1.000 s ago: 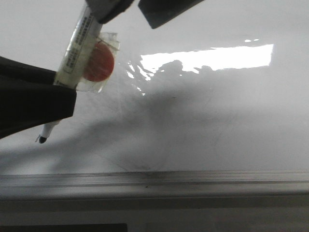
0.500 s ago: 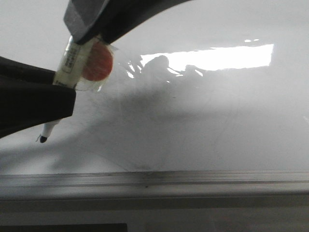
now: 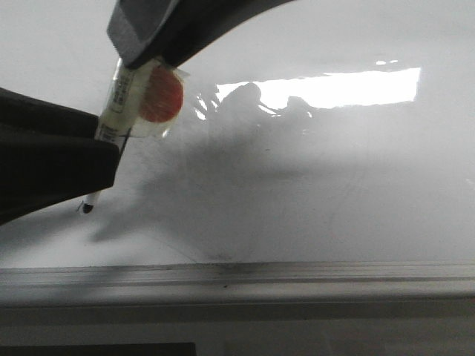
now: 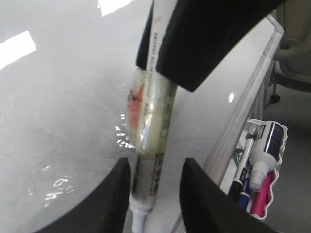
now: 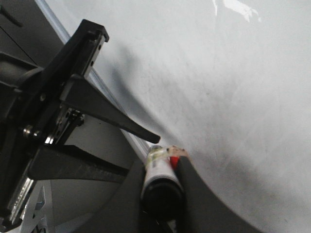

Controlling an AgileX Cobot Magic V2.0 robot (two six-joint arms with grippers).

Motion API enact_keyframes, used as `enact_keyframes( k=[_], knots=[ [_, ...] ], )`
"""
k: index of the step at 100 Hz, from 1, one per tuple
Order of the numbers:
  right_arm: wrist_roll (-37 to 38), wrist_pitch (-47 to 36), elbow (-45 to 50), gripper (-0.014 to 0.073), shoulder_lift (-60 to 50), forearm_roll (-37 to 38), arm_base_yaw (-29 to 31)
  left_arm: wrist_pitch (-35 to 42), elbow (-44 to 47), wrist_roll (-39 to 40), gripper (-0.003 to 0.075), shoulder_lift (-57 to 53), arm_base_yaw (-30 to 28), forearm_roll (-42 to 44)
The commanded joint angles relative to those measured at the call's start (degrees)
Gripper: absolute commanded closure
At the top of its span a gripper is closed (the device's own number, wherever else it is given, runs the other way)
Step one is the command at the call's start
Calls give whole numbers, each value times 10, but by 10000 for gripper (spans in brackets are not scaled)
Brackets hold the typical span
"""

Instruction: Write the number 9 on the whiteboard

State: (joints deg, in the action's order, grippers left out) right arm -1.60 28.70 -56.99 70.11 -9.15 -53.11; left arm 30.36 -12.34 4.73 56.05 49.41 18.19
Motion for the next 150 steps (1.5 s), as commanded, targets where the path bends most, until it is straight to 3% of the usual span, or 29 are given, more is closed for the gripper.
enact_keyframes(
  k=[1,9,24,33,69,89,121,137,150],
  knots=[
    [-6,-26,-20,663,-20,5,11,31,-11,9,458,-18,2,-37],
    [-6,-17,-20,661,-33,6,23,18,-6,9,458,-46,2,-54],
    [-6,-6,-20,655,-58,6,64,-95,-6,-3,458,-110,-5,-96],
    [-1,-5,-22,655,-68,6,92,-121,-6,-3,458,-141,-7,-96],
    [1,-31,-45,656,-43,0,129,-121,-6,-3,458,-170,-7,-107],
    [1,51,-47,657,-18,-6,115,-121,-6,-3,458,-170,-7,-107],
    [1,40,-109,657,-33,17,142,-121,-6,-3,458,-170,-7,-107],
    [10,92,-90,657,-18,7,141,-121,-6,-3,458,-170,-7,-107],
    [20,79,-26,657,-21,-6,125,-121,-6,-3,458,-170,-7,-107]
  ],
)
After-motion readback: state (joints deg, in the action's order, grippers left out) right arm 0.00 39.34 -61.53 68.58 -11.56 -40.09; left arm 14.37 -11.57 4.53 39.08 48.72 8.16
